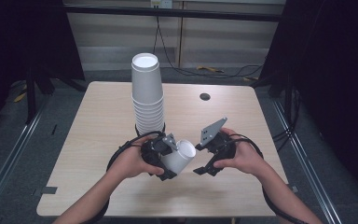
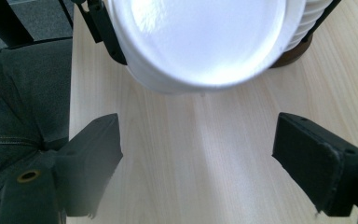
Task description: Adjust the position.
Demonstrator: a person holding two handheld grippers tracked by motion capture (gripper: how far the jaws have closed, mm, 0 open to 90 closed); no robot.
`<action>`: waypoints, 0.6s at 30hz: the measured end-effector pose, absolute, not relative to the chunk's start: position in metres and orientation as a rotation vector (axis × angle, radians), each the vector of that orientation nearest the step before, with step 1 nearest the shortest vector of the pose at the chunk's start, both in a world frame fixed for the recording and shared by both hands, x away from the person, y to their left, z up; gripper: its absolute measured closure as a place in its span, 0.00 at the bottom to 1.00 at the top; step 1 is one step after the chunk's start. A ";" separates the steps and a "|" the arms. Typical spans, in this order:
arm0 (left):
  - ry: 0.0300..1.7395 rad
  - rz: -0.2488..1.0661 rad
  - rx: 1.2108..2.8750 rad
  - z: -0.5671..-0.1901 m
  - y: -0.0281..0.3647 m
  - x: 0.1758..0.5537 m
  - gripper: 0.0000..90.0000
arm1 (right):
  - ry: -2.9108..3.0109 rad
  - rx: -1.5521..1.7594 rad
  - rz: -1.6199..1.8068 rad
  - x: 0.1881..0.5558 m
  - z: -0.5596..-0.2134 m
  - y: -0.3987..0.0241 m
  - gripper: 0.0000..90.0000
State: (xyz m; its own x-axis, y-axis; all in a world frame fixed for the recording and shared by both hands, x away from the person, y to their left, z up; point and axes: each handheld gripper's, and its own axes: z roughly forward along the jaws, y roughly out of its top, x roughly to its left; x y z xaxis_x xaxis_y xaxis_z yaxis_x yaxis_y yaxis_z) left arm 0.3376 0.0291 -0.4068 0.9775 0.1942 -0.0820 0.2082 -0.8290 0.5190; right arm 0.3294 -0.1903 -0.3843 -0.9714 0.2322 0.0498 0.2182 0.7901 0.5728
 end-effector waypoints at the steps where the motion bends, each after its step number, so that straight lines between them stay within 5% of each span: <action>1: 0.271 -0.031 2.577 -0.406 0.028 0.338 0.16 | 2.951 0.367 0.937 0.330 -0.384 -0.189 0.17; 18: 0.243 -0.053 2.577 -0.408 0.019 0.336 0.16 | 2.978 0.325 0.931 0.334 -0.377 -0.179 0.16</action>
State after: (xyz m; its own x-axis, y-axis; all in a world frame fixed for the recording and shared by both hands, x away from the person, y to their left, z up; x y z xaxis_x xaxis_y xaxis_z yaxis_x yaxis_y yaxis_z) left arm 0.3361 0.0191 -0.4080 0.9829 0.1622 -0.0868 0.1836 -0.8346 0.5193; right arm 0.3337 -0.1787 -0.3769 -0.9785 0.1981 0.0570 0.1953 0.8025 0.5638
